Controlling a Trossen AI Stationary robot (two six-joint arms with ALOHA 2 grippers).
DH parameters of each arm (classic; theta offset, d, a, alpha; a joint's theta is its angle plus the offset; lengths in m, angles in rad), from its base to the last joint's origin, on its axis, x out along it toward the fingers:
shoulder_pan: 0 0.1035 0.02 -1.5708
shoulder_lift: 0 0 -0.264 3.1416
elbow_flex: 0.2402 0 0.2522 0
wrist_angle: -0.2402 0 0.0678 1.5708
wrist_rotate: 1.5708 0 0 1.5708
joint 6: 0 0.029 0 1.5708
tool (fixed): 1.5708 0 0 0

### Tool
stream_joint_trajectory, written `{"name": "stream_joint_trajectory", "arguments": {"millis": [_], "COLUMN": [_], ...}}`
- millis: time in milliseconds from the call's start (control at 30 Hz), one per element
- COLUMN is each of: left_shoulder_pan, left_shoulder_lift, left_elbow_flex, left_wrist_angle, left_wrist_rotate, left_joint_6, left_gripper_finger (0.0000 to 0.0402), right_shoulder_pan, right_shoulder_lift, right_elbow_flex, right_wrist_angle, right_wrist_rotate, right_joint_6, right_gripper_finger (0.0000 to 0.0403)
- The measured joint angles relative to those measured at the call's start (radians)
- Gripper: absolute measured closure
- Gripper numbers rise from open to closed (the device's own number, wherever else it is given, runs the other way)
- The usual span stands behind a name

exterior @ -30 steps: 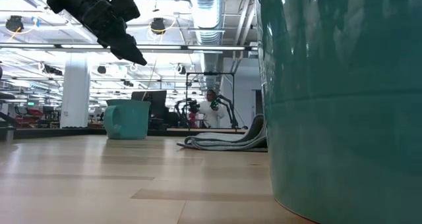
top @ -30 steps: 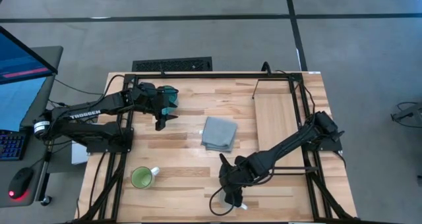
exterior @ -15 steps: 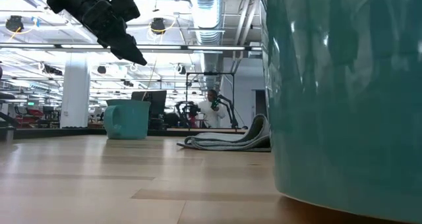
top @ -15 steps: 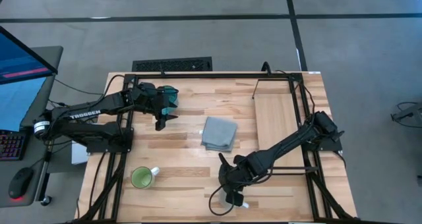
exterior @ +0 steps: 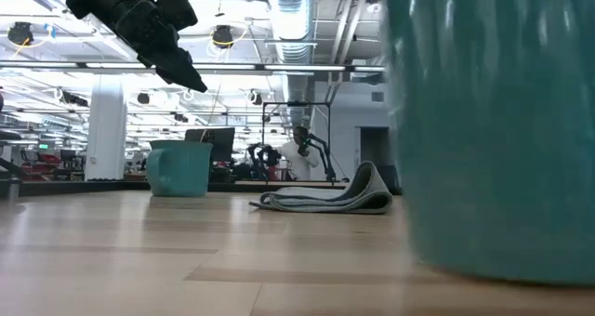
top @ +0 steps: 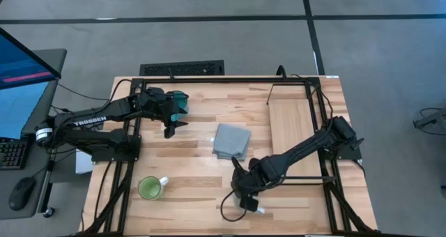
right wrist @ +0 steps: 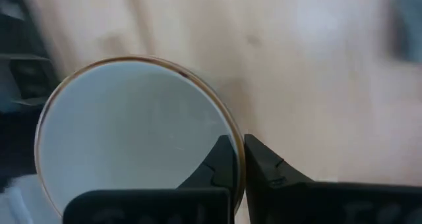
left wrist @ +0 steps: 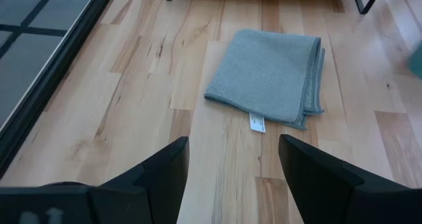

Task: Stack small to large cups/mugs on shelf
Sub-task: Put the mug on the shelf

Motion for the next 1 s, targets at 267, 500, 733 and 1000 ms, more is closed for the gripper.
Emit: {"name": "stream_joint_trajectory", "arguments": {"millis": [267,500,733,1000], "left_shoulder_pan": [0.000,0.000,0.000,-0.002], "left_shoulder_lift": [0.000,0.000,0.000,0.004], "left_elbow_flex": [0.000,0.000,0.000,0.000], "left_wrist_angle": [0.000,-0.006,-0.006,-0.007], "left_wrist_rotate": [0.000,0.000,0.000,0.000], "left_joint_6": [0.000,-0.001,-0.001,-0.001], "left_gripper_finger": [0.0175,0.0175,0.0175,0.0175], "right_shoulder_pan": [-0.055,-0.120,-0.163,-0.188], "right_shoulder_lift": [0.001,0.001,-0.039,-0.207], "right_elbow_flex": [0.192,0.400,0.517,0.506], "right_wrist_angle": [-0.260,-0.468,-0.533,-0.538], "right_wrist_rotate": [0.121,0.217,0.272,0.379], "right_joint_6": [-0.141,-0.241,-0.328,-0.336], "right_gripper_finger": [0.0379,0.0379,0.0379,0.0379]}}
